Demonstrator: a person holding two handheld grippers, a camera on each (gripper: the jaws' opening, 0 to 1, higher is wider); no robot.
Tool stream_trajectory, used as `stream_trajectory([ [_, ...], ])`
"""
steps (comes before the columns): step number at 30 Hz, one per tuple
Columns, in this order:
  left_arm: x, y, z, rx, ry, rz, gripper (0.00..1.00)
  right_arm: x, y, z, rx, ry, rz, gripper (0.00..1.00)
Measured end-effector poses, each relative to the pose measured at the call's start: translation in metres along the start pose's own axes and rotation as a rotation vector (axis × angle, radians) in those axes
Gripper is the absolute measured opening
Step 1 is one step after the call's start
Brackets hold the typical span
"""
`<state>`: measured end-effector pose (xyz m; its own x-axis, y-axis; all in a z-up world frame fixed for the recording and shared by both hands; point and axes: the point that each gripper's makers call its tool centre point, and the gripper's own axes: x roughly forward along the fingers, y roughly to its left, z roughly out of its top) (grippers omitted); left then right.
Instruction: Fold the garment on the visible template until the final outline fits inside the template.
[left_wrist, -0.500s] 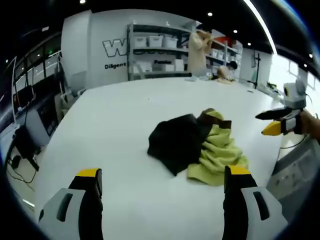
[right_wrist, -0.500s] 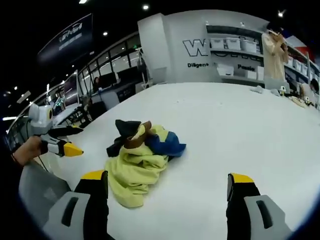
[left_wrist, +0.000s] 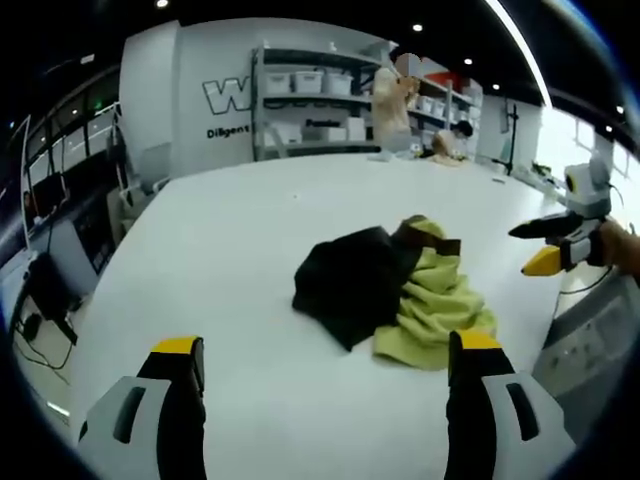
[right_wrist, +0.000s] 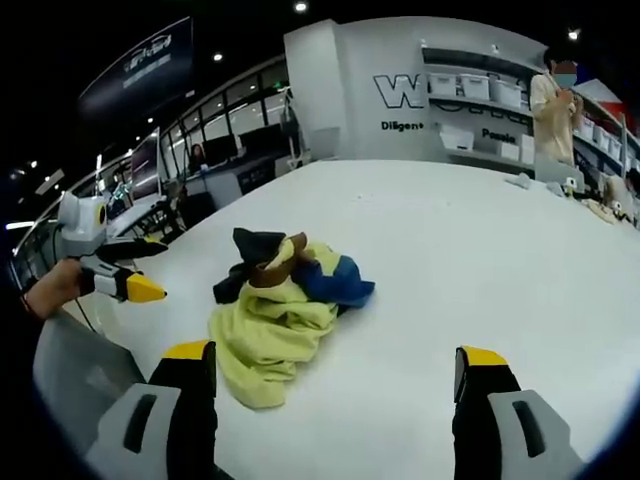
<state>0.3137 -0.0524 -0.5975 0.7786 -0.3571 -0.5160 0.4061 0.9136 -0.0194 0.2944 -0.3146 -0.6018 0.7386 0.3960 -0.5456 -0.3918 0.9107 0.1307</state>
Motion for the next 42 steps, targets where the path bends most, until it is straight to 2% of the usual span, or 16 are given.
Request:
stream_trajectory([
  [42,0.0009,-0.0005,-0.004,0.008,0.022,-0.003,0.97,-0.0007,-0.001,-0.0039,-0.033,0.023,-0.017,0.98],
])
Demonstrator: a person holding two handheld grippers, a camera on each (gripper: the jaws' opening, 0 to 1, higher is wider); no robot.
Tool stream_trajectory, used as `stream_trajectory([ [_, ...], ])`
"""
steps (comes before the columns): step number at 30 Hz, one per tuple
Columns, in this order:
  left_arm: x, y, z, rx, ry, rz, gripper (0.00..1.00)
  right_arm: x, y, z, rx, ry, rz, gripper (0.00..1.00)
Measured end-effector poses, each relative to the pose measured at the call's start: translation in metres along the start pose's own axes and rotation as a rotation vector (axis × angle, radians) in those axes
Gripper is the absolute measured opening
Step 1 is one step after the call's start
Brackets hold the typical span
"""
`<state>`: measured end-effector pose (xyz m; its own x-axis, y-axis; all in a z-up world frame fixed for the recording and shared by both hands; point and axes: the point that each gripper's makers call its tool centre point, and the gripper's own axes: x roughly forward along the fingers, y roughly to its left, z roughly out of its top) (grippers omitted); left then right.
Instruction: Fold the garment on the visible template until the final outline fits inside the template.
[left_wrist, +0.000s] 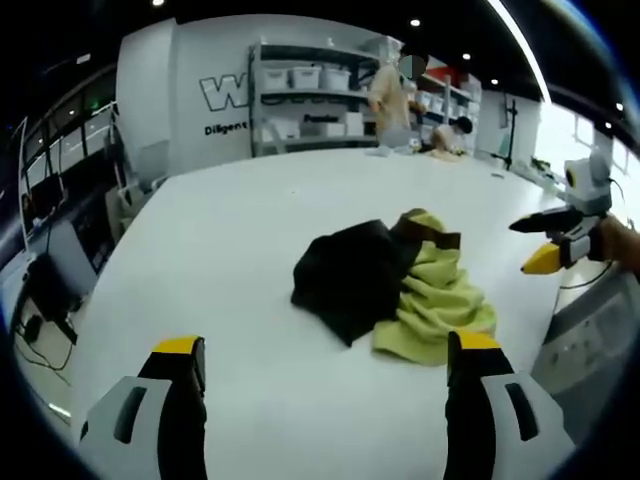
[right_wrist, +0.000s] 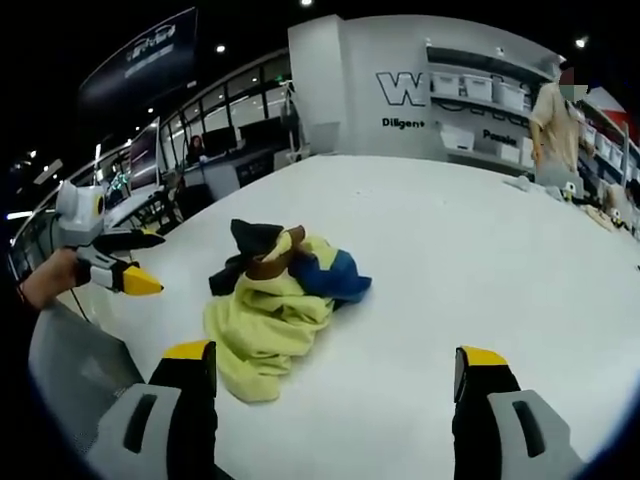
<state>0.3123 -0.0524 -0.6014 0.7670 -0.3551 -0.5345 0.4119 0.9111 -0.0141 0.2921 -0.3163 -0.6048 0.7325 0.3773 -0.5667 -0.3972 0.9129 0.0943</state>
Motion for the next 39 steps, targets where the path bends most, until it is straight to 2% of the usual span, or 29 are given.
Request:
stream_trajectory([
  [10,-0.001,0.0,0.002,-0.002,-0.009,-0.002,0.96,0.0,0.001,-0.001,-0.001,0.008,0.005,0.97],
  [21,0.0,0.004,0.001,-0.01,-0.005,0.005,0.94,-0.006,-0.007,0.012,0.02,-0.036,-0.008,0.97],
  [24,0.0,0.004,-0.001,-0.005,0.013,-0.001,0.93,-0.007,-0.004,0.023,0.03,-0.05,0.011,0.97],
  [28,-0.001,0.007,0.013,-0.021,-0.008,-0.015,0.93,-0.004,-0.003,0.037,0.019,-0.071,0.015,0.96],
  [32,0.0,0.011,0.027,0.025,-0.021,-0.014,0.92,0.002,-0.002,0.046,0.005,-0.068,0.027,0.96],
  [39,0.004,0.009,0.035,0.055,-0.004,-0.041,0.89,0.012,0.0,0.055,-0.039,-0.033,0.054,0.93],
])
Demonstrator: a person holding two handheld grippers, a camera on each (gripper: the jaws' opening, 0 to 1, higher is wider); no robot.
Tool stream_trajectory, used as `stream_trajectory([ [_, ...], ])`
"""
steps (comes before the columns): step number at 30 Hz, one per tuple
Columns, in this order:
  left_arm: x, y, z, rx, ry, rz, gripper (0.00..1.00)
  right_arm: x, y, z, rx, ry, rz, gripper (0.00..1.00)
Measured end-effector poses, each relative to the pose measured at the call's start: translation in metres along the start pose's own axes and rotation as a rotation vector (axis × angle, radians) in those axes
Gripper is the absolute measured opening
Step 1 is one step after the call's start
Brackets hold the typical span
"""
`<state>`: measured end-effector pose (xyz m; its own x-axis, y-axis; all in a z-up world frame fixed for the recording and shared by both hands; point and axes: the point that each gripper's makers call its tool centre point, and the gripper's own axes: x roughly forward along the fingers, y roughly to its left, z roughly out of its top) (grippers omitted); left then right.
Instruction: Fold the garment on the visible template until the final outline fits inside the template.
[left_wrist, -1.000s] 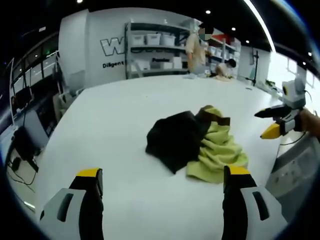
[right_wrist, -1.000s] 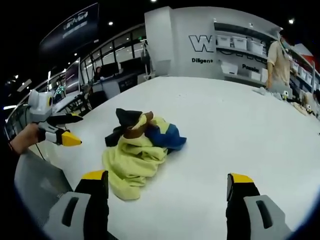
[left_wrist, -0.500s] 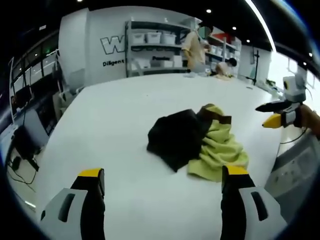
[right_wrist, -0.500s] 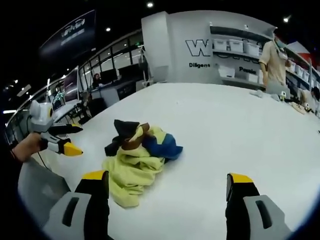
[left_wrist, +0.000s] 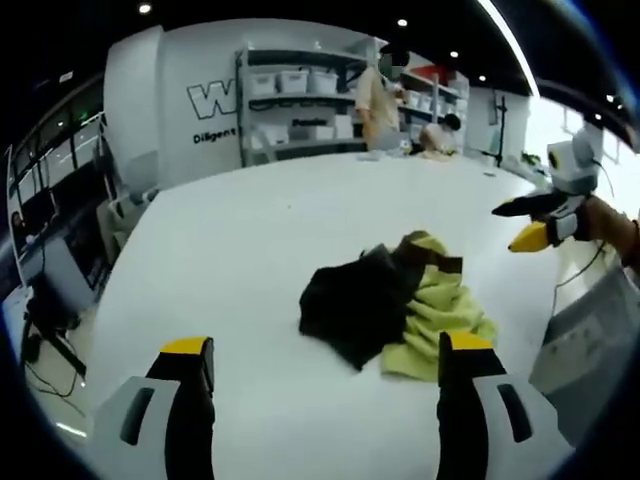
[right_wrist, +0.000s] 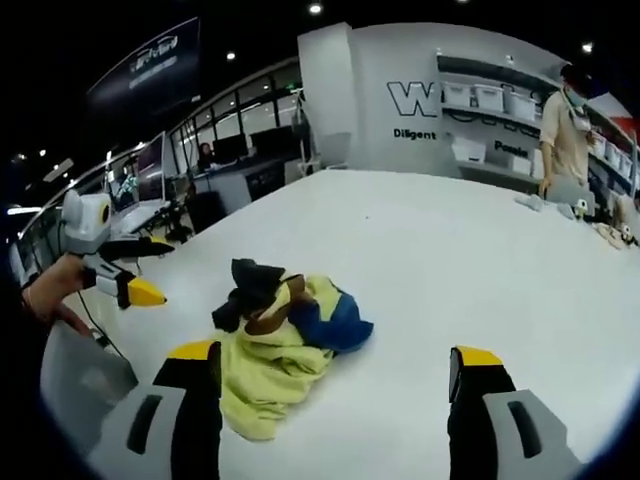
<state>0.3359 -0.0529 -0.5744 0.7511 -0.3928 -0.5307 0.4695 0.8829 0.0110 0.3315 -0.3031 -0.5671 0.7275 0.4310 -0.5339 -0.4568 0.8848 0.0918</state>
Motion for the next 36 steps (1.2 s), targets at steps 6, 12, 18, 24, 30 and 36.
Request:
stream_trajectory([
  [6,0.018,-0.007,0.001,0.049,0.031,-0.048,0.83,0.011,-0.007,0.009,-0.049,0.008,0.013,0.85],
  [12,0.038,-0.007,0.008,0.087,0.037,-0.072,0.75,0.027,-0.007,0.004,-0.116,0.04,0.048,0.74],
  [18,0.056,-0.001,0.009,0.116,0.058,-0.077,0.7,0.043,0.004,-0.009,-0.156,0.095,0.137,0.56],
  [24,0.075,0.017,0.005,0.134,0.104,-0.056,0.69,0.06,0.013,-0.015,-0.172,0.109,0.18,0.32],
  [30,0.093,0.023,0.008,0.105,0.104,-0.119,0.6,0.074,0.015,-0.02,-0.163,0.123,0.197,0.29],
  [36,0.112,0.014,0.001,0.098,0.134,-0.221,0.42,0.081,0.015,-0.028,-0.169,0.151,0.201,0.28],
])
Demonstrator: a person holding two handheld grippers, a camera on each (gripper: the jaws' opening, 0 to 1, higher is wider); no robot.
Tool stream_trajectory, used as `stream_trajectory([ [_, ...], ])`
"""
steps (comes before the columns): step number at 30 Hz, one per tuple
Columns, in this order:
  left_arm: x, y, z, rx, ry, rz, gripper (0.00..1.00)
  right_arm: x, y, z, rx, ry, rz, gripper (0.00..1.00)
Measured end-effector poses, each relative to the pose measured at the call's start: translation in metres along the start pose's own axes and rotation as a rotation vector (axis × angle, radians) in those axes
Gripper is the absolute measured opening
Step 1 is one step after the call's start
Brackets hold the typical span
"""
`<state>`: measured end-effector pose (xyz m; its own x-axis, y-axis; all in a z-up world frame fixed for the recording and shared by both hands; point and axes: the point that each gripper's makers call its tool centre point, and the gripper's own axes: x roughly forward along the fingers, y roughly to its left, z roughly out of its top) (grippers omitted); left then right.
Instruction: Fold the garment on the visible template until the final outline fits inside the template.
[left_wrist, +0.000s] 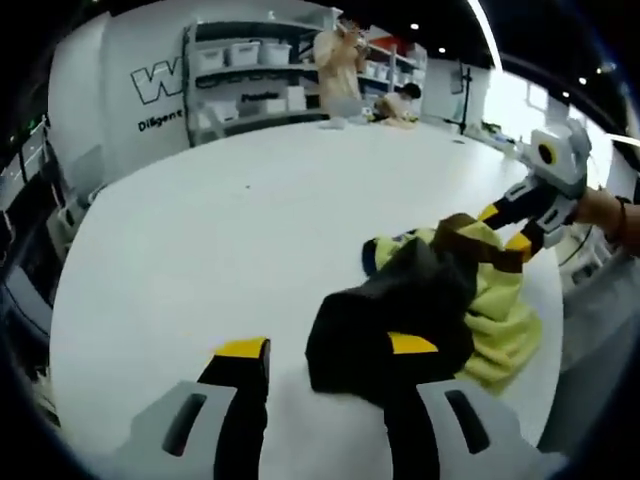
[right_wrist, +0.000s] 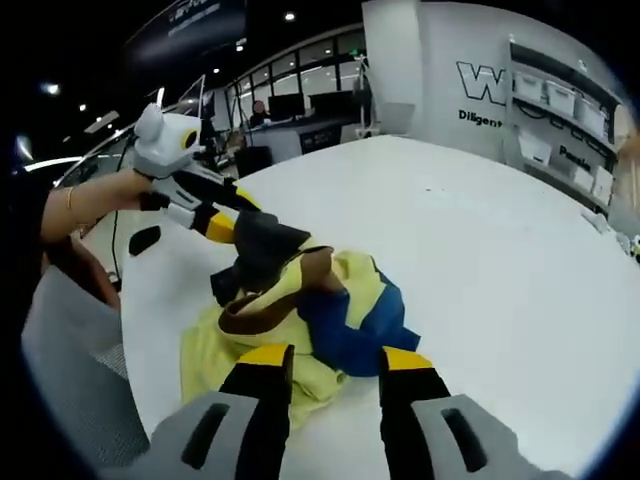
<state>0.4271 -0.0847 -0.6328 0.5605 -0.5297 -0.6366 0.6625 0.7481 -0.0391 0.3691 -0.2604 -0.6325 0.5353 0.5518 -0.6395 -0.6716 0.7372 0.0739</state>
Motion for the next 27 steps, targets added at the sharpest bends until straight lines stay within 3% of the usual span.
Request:
stream_trajectory([
  [3,0.006,-0.001,-0.003,0.016,0.022,-0.015,0.4,0.001,0.0,0.0,0.0,-0.007,0.006,0.22],
  [8,0.017,-0.013,-0.012,0.016,0.063,-0.107,0.29,0.004,0.003,-0.003,-0.001,-0.003,0.022,0.06],
  [16,0.022,-0.009,-0.017,0.065,0.089,-0.074,0.17,0.002,0.005,0.001,-0.014,-0.024,0.026,0.0],
  [18,0.021,-0.009,-0.017,0.087,0.085,-0.072,0.03,0.0,0.004,0.002,-0.02,-0.027,0.023,0.0],
  [19,0.021,-0.002,-0.019,0.099,0.104,-0.026,0.0,0.0,0.004,0.002,-0.024,-0.026,0.022,0.0],
  [21,0.02,0.001,-0.025,0.088,0.138,-0.01,0.01,-0.001,0.003,0.001,-0.031,-0.023,0.017,0.0],
  [27,0.013,0.001,-0.023,0.06,0.109,-0.015,0.0,-0.005,0.001,0.005,-0.041,-0.034,-0.001,0.0],
])
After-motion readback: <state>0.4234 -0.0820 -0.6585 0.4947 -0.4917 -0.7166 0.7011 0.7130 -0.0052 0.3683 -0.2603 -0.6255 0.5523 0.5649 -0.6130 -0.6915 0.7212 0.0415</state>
